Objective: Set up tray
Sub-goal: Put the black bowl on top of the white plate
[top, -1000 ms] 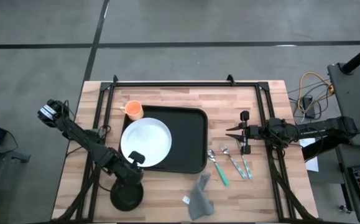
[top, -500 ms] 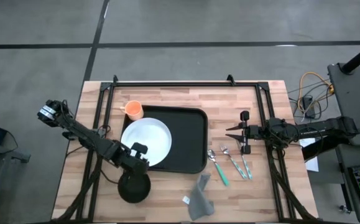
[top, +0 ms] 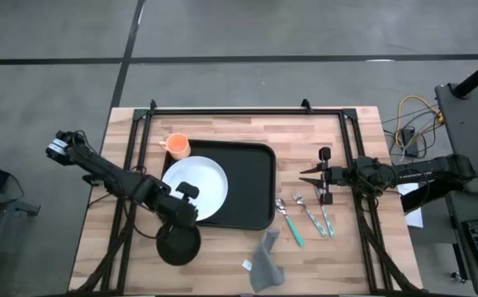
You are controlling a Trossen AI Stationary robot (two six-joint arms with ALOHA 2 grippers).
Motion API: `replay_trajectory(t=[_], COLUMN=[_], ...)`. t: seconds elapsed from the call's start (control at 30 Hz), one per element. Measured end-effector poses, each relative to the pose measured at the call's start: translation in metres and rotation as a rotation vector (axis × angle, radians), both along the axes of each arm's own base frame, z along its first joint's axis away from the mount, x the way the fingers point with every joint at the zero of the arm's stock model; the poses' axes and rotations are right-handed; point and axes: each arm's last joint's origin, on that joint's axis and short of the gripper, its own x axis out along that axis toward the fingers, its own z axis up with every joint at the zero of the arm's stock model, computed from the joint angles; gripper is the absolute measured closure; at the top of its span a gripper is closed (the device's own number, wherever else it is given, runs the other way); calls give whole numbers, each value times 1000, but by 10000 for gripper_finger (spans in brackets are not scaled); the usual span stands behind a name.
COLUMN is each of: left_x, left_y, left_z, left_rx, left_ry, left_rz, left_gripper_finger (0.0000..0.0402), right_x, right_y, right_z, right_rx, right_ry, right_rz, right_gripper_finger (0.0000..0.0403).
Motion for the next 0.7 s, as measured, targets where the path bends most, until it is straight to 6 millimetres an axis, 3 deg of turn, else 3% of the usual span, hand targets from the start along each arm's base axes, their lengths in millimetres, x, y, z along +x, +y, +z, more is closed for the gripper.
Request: replay_trajectory(t=[0.43, 0.7], left_x=[8, 12], left_y=[51, 82], left_z=[-4, -4], left_rx=[107, 138], left_ry=[55, 64], left_rz=[150, 202], left_gripper_finger=[401, 401], right_x=[0, 0], right_y=[0, 0], right_z=[0, -1], right_rx=[-4, -4], right_ry=[3, 7], right_rz=[0, 0], right_gripper_finger=[318, 329])
